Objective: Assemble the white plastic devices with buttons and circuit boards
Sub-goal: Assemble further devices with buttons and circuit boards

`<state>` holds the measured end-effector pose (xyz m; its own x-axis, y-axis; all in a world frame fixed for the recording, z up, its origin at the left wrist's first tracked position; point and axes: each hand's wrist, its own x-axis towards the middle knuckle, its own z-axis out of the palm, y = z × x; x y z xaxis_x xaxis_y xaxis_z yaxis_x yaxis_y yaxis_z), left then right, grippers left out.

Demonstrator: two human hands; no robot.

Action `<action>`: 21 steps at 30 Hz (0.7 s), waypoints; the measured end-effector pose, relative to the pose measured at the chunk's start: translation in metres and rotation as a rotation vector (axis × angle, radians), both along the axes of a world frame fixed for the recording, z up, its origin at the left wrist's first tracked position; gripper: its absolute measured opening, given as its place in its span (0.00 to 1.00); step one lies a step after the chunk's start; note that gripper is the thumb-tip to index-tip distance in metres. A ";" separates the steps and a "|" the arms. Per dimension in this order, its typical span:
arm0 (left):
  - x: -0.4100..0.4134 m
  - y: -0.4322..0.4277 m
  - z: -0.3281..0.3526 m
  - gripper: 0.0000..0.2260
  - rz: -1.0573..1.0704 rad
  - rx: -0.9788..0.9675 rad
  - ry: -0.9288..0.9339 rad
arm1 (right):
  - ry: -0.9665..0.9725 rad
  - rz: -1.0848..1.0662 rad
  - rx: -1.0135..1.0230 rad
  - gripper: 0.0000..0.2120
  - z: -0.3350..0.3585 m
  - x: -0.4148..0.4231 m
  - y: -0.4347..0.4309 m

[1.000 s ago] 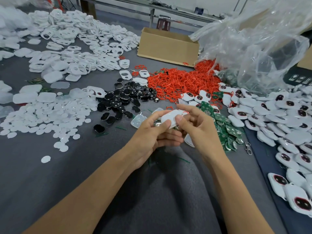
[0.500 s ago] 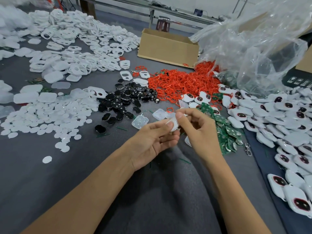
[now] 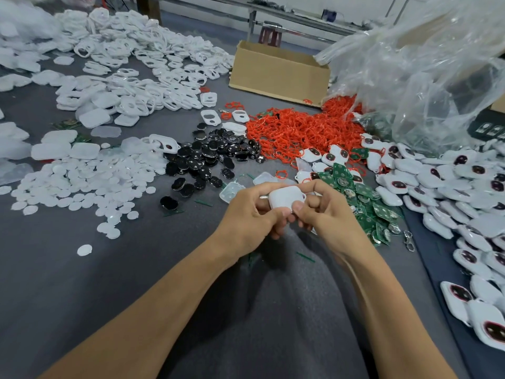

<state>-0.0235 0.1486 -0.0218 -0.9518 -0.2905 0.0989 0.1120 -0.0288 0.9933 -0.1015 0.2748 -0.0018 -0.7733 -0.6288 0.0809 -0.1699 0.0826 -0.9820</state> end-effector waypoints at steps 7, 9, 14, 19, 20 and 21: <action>-0.002 0.000 -0.001 0.16 0.038 0.019 0.021 | 0.122 -0.036 0.021 0.12 0.003 0.004 -0.003; -0.004 0.000 -0.001 0.16 0.048 0.085 0.013 | 0.275 -0.045 0.085 0.11 0.003 0.001 -0.004; -0.002 -0.006 0.001 0.13 -0.035 0.191 0.031 | 0.384 -0.036 0.158 0.10 0.001 -0.004 0.005; 0.001 -0.007 0.002 0.10 -0.132 0.203 -0.002 | 0.344 -0.031 0.161 0.07 0.004 -0.006 0.010; 0.001 -0.007 0.002 0.09 -0.155 0.206 -0.013 | 0.330 -0.022 0.161 0.06 0.005 -0.007 0.011; 0.002 -0.008 0.003 0.10 -0.176 0.215 -0.021 | 0.307 -0.013 0.157 0.05 0.005 -0.008 0.013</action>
